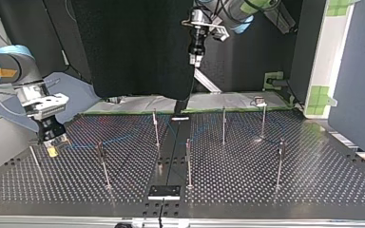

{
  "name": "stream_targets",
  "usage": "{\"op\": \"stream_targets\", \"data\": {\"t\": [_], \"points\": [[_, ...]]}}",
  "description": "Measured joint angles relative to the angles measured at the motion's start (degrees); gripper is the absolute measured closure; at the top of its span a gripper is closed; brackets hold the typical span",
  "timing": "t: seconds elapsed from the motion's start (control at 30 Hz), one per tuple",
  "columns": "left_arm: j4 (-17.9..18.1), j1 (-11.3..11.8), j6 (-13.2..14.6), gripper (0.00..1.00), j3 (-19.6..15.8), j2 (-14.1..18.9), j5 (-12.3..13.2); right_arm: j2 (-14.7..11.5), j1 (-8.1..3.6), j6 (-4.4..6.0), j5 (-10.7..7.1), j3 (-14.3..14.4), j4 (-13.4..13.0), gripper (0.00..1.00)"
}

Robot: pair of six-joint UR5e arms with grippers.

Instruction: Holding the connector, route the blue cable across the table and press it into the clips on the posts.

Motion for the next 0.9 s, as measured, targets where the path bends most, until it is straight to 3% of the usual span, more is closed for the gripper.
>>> {"op": "stream_targets", "data": {"t": [0.2,0.9], "points": [[1.2,0.0,0.0,0.00,-2.0,0.0,0.0,0.0,-0.07,0.00,0.66,0.0,0.0,1.00],[1.3,0.1,0.0,0.00,-2.3,0.0,0.0,0.1,-0.09,-0.18,0.92,0.1,-0.1,1.00]]}}
